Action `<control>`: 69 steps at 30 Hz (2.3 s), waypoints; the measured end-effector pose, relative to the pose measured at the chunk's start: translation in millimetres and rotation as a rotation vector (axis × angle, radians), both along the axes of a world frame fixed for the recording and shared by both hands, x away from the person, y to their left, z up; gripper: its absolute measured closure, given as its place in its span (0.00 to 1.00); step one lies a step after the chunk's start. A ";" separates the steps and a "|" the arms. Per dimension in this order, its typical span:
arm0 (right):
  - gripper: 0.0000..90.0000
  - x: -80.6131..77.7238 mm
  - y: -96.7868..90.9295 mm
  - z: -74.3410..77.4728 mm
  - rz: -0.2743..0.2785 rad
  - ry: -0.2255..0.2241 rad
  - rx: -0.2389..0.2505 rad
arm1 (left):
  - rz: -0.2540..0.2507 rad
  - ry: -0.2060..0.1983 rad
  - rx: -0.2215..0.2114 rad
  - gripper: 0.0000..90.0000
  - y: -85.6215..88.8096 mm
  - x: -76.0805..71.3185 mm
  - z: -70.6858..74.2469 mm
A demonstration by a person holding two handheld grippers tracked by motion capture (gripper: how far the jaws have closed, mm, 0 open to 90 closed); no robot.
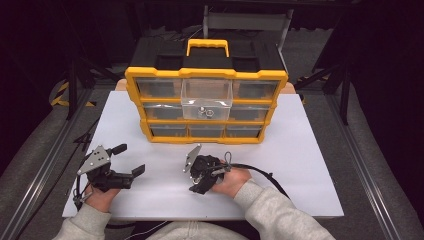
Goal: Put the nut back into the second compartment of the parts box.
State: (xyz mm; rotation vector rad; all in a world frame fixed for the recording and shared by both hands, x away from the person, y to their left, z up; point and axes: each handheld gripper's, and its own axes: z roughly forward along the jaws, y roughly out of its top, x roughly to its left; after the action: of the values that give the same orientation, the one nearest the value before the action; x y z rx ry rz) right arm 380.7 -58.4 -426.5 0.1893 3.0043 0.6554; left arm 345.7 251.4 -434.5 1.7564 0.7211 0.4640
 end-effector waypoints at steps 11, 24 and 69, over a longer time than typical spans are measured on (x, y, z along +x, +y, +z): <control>0.75 1.8 2.9 -4.4 0.007 0.040 -0.026 | 0.000 -0.002 -0.001 0.02 -0.2 0.2 0.1; 0.76 -5.4 -14.9 20.5 -0.010 0.027 0.000 | 0.002 -0.003 -0.004 0.02 0.4 0.5 0.4; 0.76 -12.8 -105.3 224.4 -0.144 -0.184 0.067 | 0.003 0.004 0.002 0.02 -1.2 1.4 -0.2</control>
State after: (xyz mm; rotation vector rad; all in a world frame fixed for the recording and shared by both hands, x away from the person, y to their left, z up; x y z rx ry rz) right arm 367.9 -163.6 -202.0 0.3267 2.7649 0.7166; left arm 347.1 250.1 -434.7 1.7589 0.7264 0.4632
